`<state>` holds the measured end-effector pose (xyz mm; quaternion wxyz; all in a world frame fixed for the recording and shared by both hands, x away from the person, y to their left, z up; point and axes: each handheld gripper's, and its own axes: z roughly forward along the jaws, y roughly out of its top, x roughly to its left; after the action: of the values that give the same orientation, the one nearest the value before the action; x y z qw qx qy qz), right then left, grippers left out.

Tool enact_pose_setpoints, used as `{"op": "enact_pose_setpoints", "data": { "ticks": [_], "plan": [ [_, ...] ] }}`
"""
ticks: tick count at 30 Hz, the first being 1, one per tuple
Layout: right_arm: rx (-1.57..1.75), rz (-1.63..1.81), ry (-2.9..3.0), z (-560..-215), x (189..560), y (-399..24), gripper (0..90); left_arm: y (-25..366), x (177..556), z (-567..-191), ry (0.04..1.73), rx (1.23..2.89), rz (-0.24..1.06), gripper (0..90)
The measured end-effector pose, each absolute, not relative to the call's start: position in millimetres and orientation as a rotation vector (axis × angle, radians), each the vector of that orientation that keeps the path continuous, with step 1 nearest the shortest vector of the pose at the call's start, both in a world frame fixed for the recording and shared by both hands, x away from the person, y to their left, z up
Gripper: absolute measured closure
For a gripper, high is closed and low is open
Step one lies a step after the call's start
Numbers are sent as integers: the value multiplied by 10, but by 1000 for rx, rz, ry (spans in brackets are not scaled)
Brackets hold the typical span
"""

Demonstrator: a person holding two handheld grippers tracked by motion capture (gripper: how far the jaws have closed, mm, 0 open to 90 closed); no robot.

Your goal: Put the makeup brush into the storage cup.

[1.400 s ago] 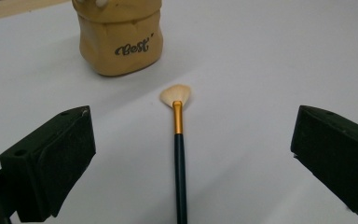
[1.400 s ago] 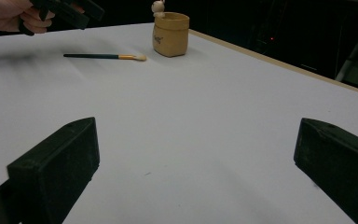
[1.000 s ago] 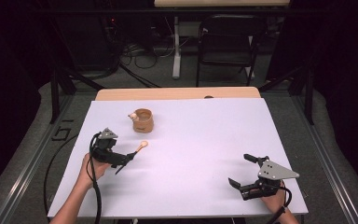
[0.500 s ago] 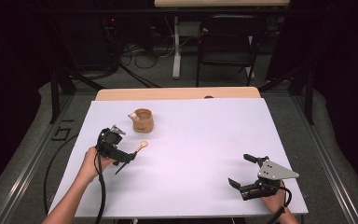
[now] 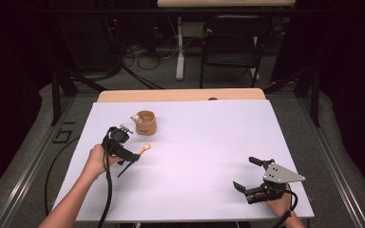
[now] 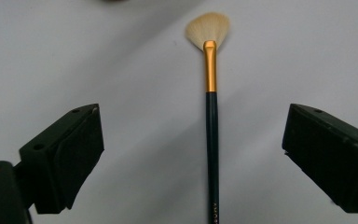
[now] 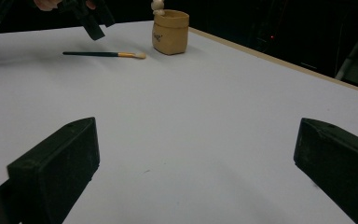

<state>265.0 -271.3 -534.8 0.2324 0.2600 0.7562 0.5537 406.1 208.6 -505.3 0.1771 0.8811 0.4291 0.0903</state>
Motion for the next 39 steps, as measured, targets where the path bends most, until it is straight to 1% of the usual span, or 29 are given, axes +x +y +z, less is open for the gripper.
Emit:
{"op": "enact_pose_setpoints", "data": {
  "ticks": [11,25,29,30,31,39],
  "plan": [
    [715,1515,2080,-5349,2650,-2715,0,1977,4106,-5028,1210,2591,227,169],
    [717,1512,2081,-5349,2650,-2718,1,1899,4152,-5090,1203,2648,181,435],
    [717,1511,2082,-5350,2651,-2717,1,1883,4165,-5107,1205,2654,166,501],
    [717,1511,2083,-5350,2650,-2716,1,1878,4169,-5115,1210,2656,162,501],
    [717,1511,2083,-5350,2650,-2716,1,1873,4179,-5126,1210,2664,149,536],
    [717,1511,2084,-5350,2651,-2718,2,1858,4221,-5180,1220,2684,114,661]
  ]
}}
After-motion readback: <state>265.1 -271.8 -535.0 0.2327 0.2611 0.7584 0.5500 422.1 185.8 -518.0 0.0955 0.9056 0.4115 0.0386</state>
